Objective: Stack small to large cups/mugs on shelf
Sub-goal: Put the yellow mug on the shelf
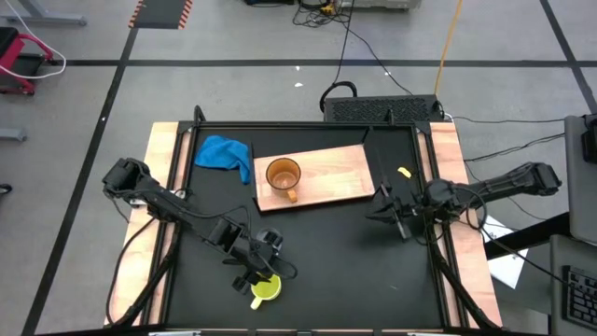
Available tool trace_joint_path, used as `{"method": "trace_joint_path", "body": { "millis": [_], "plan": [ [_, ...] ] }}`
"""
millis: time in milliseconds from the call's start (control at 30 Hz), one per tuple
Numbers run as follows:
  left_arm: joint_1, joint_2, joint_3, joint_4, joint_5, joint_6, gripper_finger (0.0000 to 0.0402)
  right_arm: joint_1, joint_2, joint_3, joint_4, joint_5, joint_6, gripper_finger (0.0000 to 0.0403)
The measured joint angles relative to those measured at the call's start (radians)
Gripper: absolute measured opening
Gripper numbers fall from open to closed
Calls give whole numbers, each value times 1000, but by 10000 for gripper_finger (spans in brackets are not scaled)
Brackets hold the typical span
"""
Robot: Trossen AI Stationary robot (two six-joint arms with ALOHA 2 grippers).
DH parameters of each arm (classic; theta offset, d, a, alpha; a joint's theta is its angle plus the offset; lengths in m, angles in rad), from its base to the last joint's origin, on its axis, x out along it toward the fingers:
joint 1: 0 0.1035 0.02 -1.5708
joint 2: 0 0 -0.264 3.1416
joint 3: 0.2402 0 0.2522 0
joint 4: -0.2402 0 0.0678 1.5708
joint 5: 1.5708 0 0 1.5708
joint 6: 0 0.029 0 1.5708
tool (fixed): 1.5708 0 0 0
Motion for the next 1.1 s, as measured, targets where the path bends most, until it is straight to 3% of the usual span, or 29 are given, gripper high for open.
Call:
{"method": "trace_joint_path", "body": {
  "millis": [433, 1100],
  "plan": [
    [0, 1, -41, 40, -1, -11, 214, 113, 0, 0, 21, 4, -28, 0],
    [0, 1, -97, 80, 8, -18, 213, 113, 0, 0, 29, 9, -30, 0]
  ]
}}
